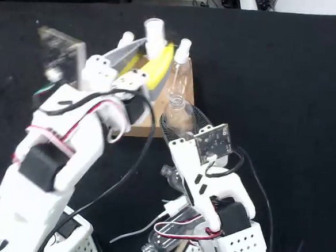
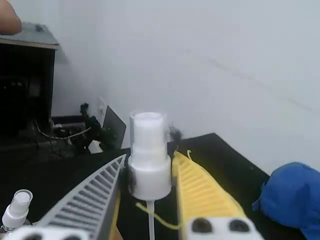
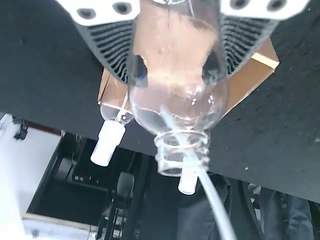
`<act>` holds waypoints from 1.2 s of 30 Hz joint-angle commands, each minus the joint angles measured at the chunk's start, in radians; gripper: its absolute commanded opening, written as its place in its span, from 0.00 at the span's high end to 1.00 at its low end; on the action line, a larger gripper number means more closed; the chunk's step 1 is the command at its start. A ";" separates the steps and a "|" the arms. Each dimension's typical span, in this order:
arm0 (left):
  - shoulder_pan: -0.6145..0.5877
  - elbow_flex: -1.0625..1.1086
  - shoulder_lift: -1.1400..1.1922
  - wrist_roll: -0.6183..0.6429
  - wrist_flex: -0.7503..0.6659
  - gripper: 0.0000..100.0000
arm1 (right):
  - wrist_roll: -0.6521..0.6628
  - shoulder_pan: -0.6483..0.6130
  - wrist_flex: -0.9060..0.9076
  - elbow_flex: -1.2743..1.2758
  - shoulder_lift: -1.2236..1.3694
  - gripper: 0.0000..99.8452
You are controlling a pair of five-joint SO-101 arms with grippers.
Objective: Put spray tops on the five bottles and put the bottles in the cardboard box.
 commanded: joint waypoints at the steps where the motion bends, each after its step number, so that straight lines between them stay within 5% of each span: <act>1: 0.024 -0.079 0.080 -0.040 0.012 0.90 | 0.012 -0.011 -0.003 -0.013 -0.028 0.99; 8: 0.140 -0.067 0.109 -0.143 0.055 0.89 | 0.012 -0.008 -0.003 -0.015 -0.030 0.99; 14: 0.137 -0.068 0.107 -0.244 0.080 0.76 | 0.005 0.068 -0.008 -0.016 -0.030 0.99; 20: 0.116 -0.142 0.106 -0.245 0.152 0.77 | 0.005 0.089 -0.008 -0.018 -0.030 0.99; 27: -0.179 -0.335 0.118 -0.238 0.250 0.78 | -0.052 0.276 -0.002 -0.059 -0.030 0.99; 31: -0.361 -0.286 0.124 -0.210 0.126 0.78 | -0.098 0.423 -0.005 -0.081 -0.019 0.99; 36: -0.527 -0.127 0.164 -0.020 -0.074 0.78 | -0.101 0.543 -0.058 -0.062 -0.018 0.99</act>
